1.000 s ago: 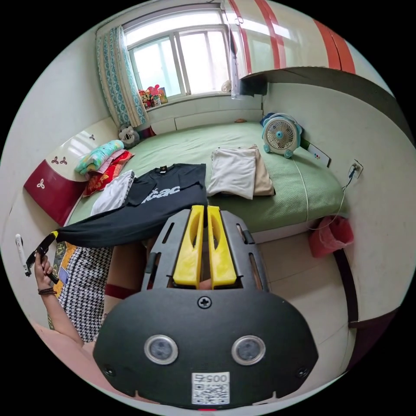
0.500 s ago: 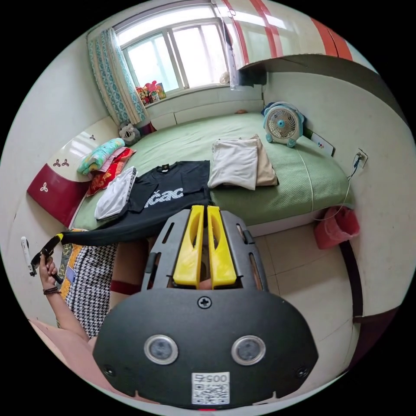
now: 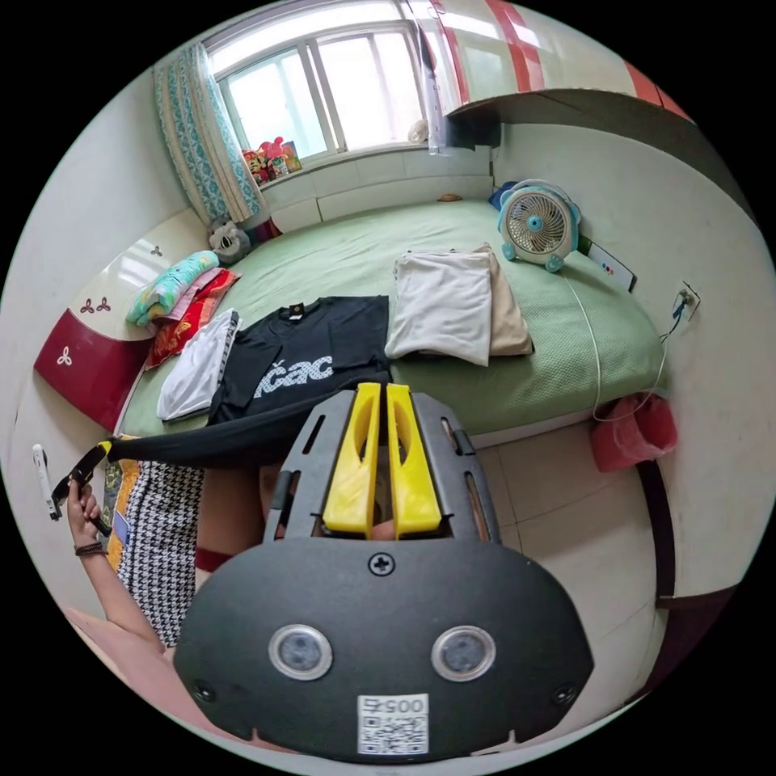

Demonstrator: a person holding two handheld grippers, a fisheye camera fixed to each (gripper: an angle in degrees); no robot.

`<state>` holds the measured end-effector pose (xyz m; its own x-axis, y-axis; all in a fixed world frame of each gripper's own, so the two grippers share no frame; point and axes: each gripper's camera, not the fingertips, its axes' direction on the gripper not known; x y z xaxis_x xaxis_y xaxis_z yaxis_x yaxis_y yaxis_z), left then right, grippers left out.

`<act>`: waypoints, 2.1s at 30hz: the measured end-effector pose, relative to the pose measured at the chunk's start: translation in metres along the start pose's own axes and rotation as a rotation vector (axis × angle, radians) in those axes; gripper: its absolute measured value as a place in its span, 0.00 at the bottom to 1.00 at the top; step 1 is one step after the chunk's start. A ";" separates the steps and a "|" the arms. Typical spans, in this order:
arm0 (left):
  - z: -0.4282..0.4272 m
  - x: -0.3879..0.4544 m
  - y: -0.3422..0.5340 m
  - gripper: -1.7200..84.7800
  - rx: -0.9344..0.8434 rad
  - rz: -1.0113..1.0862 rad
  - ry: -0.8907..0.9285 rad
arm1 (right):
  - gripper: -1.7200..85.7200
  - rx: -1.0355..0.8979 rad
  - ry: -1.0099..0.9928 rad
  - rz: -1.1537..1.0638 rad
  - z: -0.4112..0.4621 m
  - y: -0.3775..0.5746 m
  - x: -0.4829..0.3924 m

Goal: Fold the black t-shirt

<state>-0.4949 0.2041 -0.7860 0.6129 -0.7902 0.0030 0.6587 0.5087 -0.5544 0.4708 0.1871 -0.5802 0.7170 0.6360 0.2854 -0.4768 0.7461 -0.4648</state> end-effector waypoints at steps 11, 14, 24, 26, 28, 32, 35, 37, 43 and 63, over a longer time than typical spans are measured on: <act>0.102 -0.005 -0.119 0.02 -0.042 0.078 0.023 | 0.00 0.012 0.040 -0.009 0.086 -0.062 -0.016; 0.141 -0.006 -0.160 0.02 -0.068 0.099 0.046 | 0.00 0.037 0.081 -0.057 0.113 -0.091 -0.027; 0.353 -0.012 -0.343 0.04 -0.213 0.107 -0.012 | 0.02 -0.033 0.180 -0.135 0.293 -0.250 -0.070; 0.392 -0.021 -0.363 0.07 -0.264 0.025 -0.005 | 0.07 -0.159 0.180 -0.046 0.364 -0.283 -0.065; 0.414 -0.027 -0.371 0.09 -0.248 0.026 -0.015 | 0.10 -0.232 0.143 0.031 0.395 -0.287 -0.059; 0.424 -0.042 -0.353 0.12 -0.232 0.127 -0.023 | 0.12 -0.208 0.049 -0.046 0.409 -0.237 -0.060; 0.428 -0.065 -0.315 0.14 -0.269 0.175 0.044 | 0.14 -0.238 0.031 -0.095 0.409 -0.184 -0.046; 0.431 -0.081 -0.276 0.15 -0.313 0.191 0.097 | 0.15 -0.261 -0.031 -0.082 0.403 -0.153 -0.031; 0.459 -0.112 -0.200 0.16 -0.356 0.149 0.150 | 0.16 -0.318 -0.059 -0.034 0.400 -0.067 0.009; 0.554 -0.131 -0.171 0.12 -0.375 0.016 0.106 | 0.16 -0.370 -0.011 0.009 0.480 -0.045 0.002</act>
<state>-0.4464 0.4100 -0.2304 0.5607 -0.8238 -0.0835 0.4321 0.3771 -0.8192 0.2494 0.2489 -0.1564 0.7074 0.6457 0.2876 -0.2655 0.6198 -0.7385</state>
